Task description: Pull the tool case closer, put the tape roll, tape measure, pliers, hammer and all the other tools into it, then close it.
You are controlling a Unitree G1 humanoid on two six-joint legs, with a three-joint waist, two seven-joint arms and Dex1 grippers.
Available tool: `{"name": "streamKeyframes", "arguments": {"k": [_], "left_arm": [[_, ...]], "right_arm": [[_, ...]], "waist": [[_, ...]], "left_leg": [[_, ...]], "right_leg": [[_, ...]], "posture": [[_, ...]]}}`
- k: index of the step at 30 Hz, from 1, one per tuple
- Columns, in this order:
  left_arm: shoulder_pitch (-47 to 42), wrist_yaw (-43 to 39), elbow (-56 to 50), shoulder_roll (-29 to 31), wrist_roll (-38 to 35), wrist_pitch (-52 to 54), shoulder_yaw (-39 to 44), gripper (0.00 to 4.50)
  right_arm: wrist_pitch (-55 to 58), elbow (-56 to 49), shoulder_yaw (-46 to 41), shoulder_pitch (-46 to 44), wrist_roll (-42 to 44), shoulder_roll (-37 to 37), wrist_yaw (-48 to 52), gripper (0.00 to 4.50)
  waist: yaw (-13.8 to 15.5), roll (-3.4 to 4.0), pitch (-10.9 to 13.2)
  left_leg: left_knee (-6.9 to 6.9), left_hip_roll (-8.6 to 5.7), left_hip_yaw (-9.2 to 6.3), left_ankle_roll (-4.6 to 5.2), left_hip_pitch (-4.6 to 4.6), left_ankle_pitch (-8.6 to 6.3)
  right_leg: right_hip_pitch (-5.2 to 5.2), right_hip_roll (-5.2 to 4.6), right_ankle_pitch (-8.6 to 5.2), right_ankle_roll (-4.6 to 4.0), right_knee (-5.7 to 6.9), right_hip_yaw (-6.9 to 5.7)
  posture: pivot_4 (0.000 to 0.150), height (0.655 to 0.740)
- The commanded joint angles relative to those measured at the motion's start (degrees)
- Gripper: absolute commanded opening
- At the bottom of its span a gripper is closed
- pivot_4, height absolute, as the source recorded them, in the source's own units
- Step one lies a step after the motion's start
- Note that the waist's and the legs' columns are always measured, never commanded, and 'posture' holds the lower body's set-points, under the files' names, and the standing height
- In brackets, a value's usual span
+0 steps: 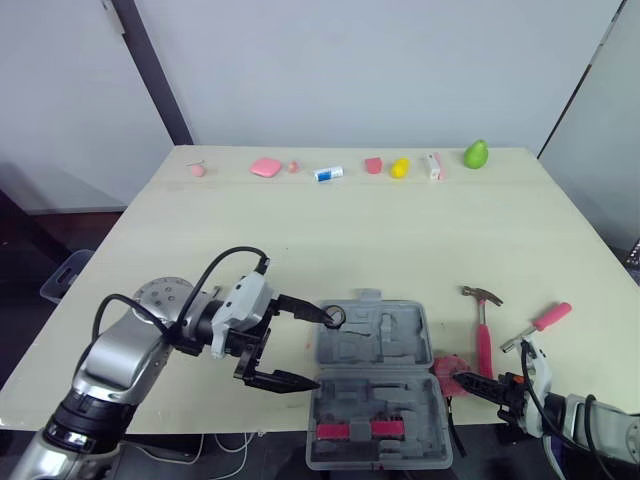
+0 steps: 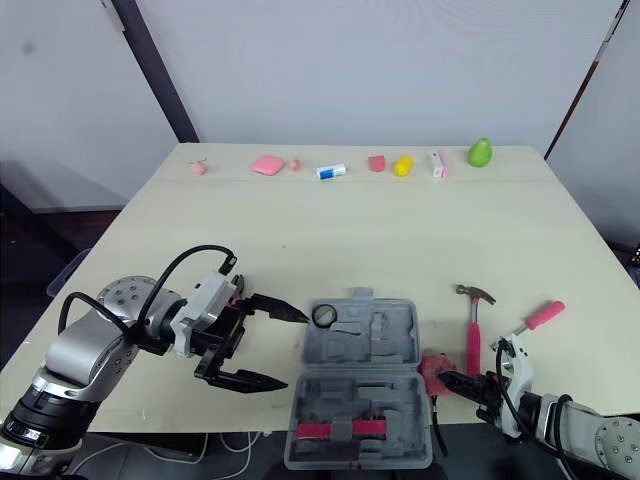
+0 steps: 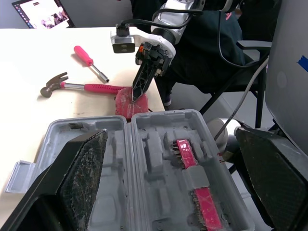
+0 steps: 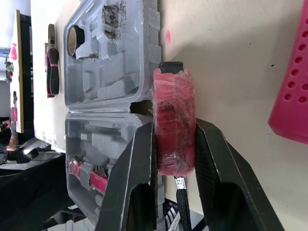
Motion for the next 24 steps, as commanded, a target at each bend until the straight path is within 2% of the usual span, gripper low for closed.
{"name": "streamKeyframes", "arguments": {"k": [1,6,7,8,14,17,20,22,24], "left_arm": [[0.4,-0.5,-2.4,1.0,-1.7,0.2,1.6,4.50],[0.9,-0.9,-1.7,1.2,-1.7,-0.9,2.0,4.50],[0.9,-0.9,-1.5,1.2,-1.6,-1.1,2.1,4.50],[1.1,-1.0,-1.4,1.2,-1.6,-1.4,2.1,4.50],[1.6,-1.2,-1.1,1.3,-1.7,-2.1,2.5,4.50],[1.9,-1.3,-1.0,1.2,-1.9,-2.4,2.8,4.50],[2.4,-1.6,-1.0,1.3,-2.0,-2.9,3.2,4.50],[2.8,-1.7,-1.2,1.2,-2.0,-3.1,3.5,4.50],[3.1,-1.6,-1.4,1.1,-1.9,-3.2,3.5,4.50]], "right_arm": [[0.6,-0.7,-1.3,0.7,-1.2,0.3,0.3,1.55],[1.4,-1.5,-4.2,1.9,-0.3,-0.7,1.7,3.89],[1.5,-1.9,-4.4,2.2,-0.9,-1.4,2.4,4.26],[1.8,-2.2,-5.0,2.7,-1.0,-2.1,3.2,4.41],[3.6,-5.6,-8.4,5.3,-1.2,-8.1,9.3,4.41],[3.1,-8.6,-9.1,7.1,-4.1,-12.3,14.8,4.41],[-4.1,-12.7,-8.1,9.2,-12.8,-16.1,24.2,4.41],[-15.1,-14.7,-4.7,11.2,-24.1,-19.2,32.7,4.41],[-21.4,-14.0,-2.5,11.7,-30.7,-20.2,36.7,4.41]], "waist": [[0.0,0.00,0.0],[0.1,0.00,0.0],[0.1,0.00,0.0],[0.1,0.00,0.0],[0.1,0.02,0.0],[0.1,0.02,0.0],[0.1,0.02,0.0],[0.1,0.02,0.0],[0.1,-0.05,0.0]], "left_leg": [[0.00,0.00,-0.01,0.00,0.00,0.00],[-0.01,0.00,-0.01,0.00,-0.02,0.00],[-0.01,-0.01,0.01,0.00,-0.02,0.00],[0.00,-0.02,0.02,0.00,-0.02,0.00],[-0.01,-0.02,0.01,0.00,-0.02,0.00],[-0.01,-0.01,0.01,0.00,-0.02,0.00],[-0.01,-0.01,0.01,0.00,-0.01,0.00],[0.00,-0.01,0.01,0.00,-0.01,0.00],[0.00,-0.01,0.00,0.00,0.00,0.00]], "right_leg": [[0.00,0.00,0.00,0.00,0.00,-0.01],[-0.01,0.00,0.00,0.00,-0.01,-0.01],[-0.01,-0.01,0.00,0.00,-0.01,0.01],[-0.01,-0.01,0.00,0.00,-0.01,0.02],[-0.02,0.00,-0.01,0.01,-0.01,0.02],[-0.02,0.01,-0.01,0.01,-0.01,0.02],[-0.02,0.02,-0.01,0.02,-0.01,0.03],[-0.02,0.02,-0.03,0.06,-0.02,0.02],[-0.02,0.02,-0.11,0.19,-0.04,0.00]], "posture": [[0.150,0.7400],[0.150,0.7400],[0.150,0.7400],[0.150,0.7400],[0.150,0.7400],[0.150,0.7400],[0.150,0.7400],[0.150,0.7400],[0.150,0.7400]]}}
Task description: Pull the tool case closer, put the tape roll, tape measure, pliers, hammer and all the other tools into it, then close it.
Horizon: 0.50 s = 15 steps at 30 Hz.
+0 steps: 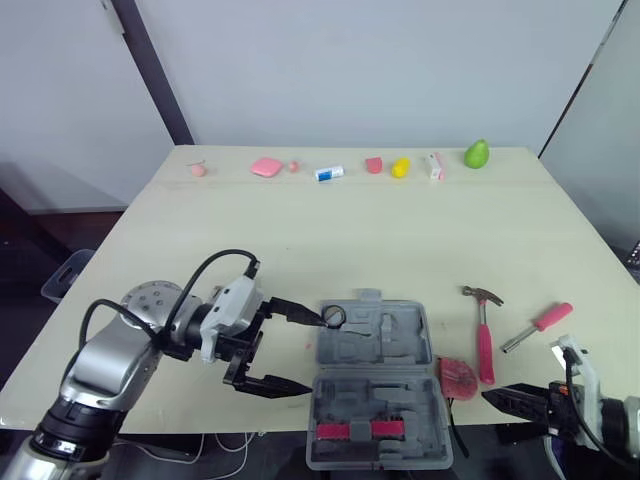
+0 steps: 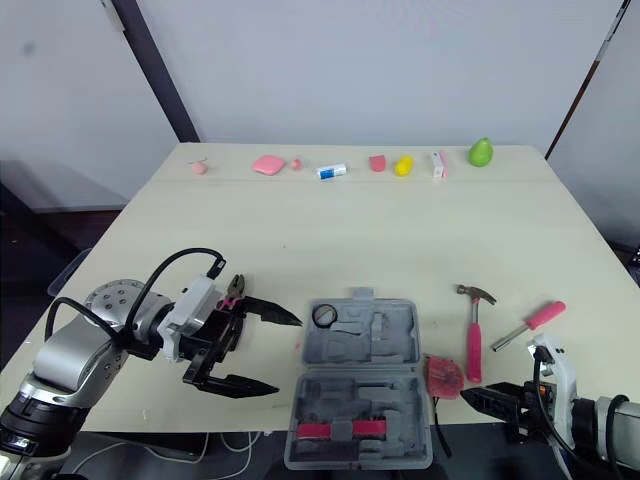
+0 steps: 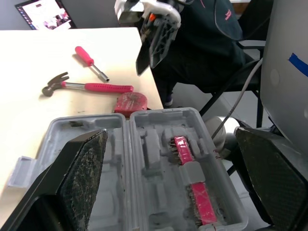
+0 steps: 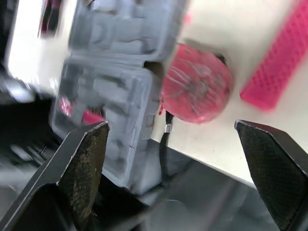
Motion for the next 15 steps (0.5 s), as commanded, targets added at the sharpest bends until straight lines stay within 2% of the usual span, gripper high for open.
{"name": "streamKeyframes", "arguments": {"k": [1,4,15], "left_arm": [[0.5,-0.6,-1.5,0.4,-1.5,-0.5,1.4,4.50],[1.0,-0.6,-2.0,0.6,-2.1,-0.1,1.7,4.50],[0.7,-0.5,-0.6,1.4,-2.8,0.2,2.4,4.50]], "right_arm": [[-14.4,-0.1,3.7,0.4,-13.3,-1.0,8.7,4.41],[-24.8,2.3,7.7,-0.7,-22.8,-1.3,13.6,4.41],[-47.1,18.0,20.7,-14.3,-41.9,6.3,18.7,4.41]], "waist": [[0.0,-0.05,0.0],[0.0,-0.05,0.0],[0.1,-0.05,0.1]], "left_leg": [[0.00,0.00,0.00,0.00,0.00,0.00],[0.01,0.00,0.02,0.00,-0.01,0.00],[0.05,0.00,0.08,-0.01,0.04,0.00]], "right_leg": [[0.00,0.00,0.00,0.00,0.00,0.00],[0.00,0.00,0.00,-0.01,0.01,0.01],[0.00,0.01,0.10,-0.19,0.05,0.03]], "posture": [[0.150,0.7400],[0.150,0.7400],[0.150,0.7400]]}}
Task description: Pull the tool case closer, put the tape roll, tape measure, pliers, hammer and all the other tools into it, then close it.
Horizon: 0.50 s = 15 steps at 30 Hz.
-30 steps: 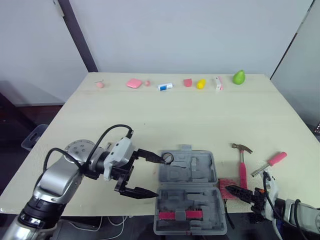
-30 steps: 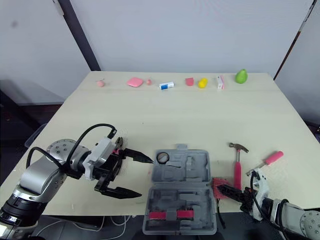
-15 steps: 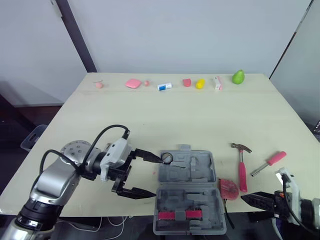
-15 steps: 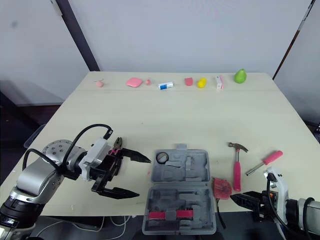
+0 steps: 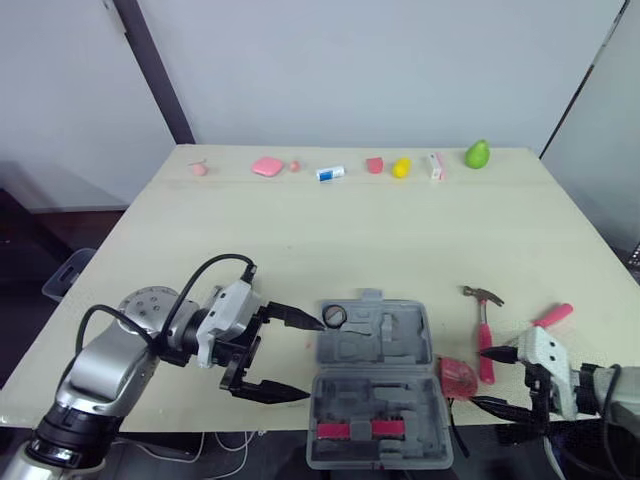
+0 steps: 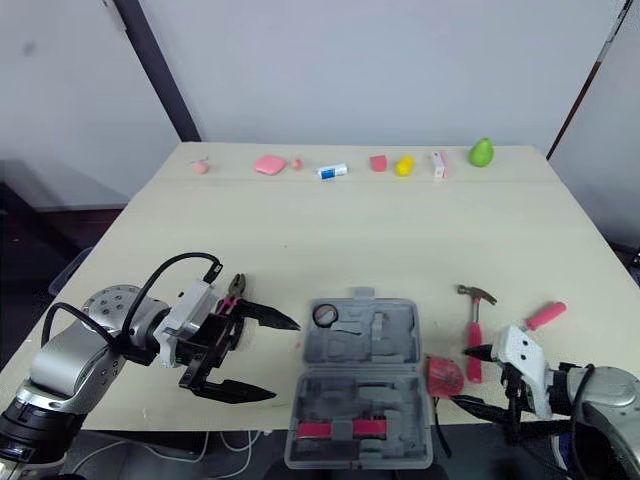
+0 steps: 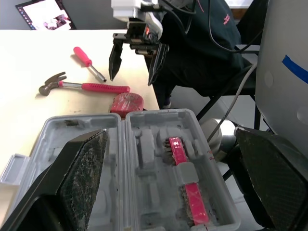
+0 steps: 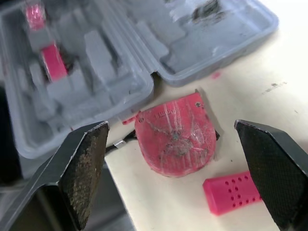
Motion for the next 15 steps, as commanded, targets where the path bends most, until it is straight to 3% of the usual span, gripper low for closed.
{"name": "streamKeyframes", "arguments": {"k": [1,15], "left_arm": [[-0.5,-0.4,-0.8,0.9,-1.9,0.7,2.1,4.50],[1.0,-0.2,-1.3,1.2,-1.2,-1.4,2.9,4.50]], "right_arm": [[-5.1,3.7,2.5,-1.8,-3.9,0.8,2.0,4.41],[-9.6,9.9,7.0,-7.7,-11.2,5.0,1.6,4.41]], "waist": [[0.0,0.00,0.0],[-0.1,0.06,0.0]], "left_leg": [[0.00,0.00,0.00,0.00,0.00,0.00],[0.00,0.00,0.00,0.00,0.03,0.00]], "right_leg": [[0.00,0.00,0.00,0.00,-0.01,0.00],[0.00,0.00,0.01,-0.01,0.05,0.01]], "posture": [[0.150,0.7400],[0.150,0.7400]]}}
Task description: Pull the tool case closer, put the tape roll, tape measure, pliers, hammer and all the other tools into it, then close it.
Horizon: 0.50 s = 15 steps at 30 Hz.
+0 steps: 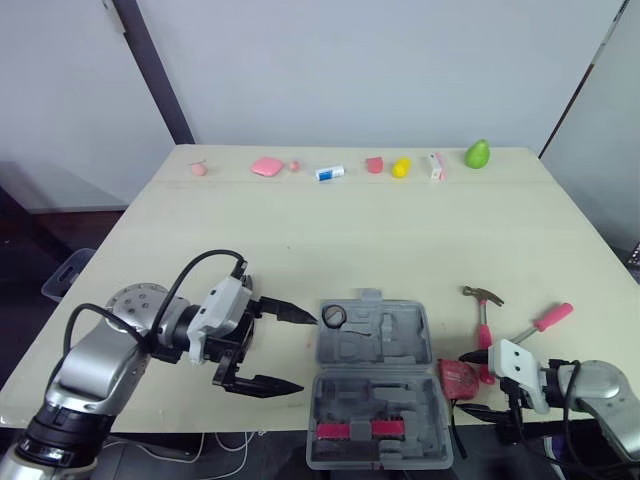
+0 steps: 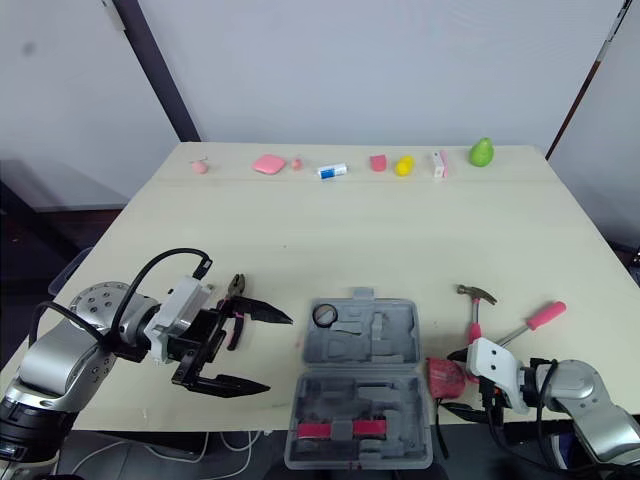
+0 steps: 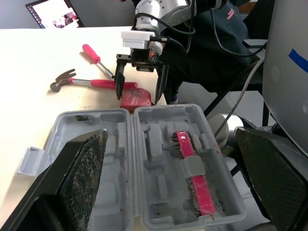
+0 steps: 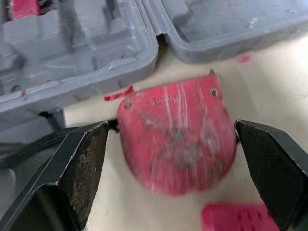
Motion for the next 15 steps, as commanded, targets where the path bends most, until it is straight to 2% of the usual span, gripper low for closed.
{"name": "streamKeyframes", "arguments": {"k": [1,10,15], "left_arm": [[0.4,-0.3,-1.8,0.4,-1.0,-0.2,1.1,4.50],[0.9,-0.8,-1.4,0.6,-0.4,-1.4,1.1,4.50],[0.9,-0.7,-1.4,0.7,-0.3,-1.5,1.3,4.50]], "right_arm": [[-2.4,0.4,0.4,-0.8,-2.0,-0.4,0.3,4.41],[-2.3,1.4,0.4,-1.6,-1.8,0.7,0.8,4.41],[-2.5,1.7,0.1,-2.0,-1.8,1.5,0.6,3.04]], "waist": [[0.0,0.00,0.0],[0.0,0.00,0.0],[0.0,0.00,0.0]], "left_leg": [[0.00,0.00,0.00,0.00,0.00,0.00],[0.01,0.00,0.01,0.00,0.00,0.00],[0.01,0.00,0.01,0.00,0.01,0.00]], "right_leg": [[0.00,0.00,0.00,0.00,0.00,0.00],[0.00,0.00,0.00,0.00,0.02,-0.01],[0.00,0.00,0.00,0.00,0.02,-0.01]], "posture": [[0.150,0.7400],[0.150,0.7400],[0.150,0.7400]]}}
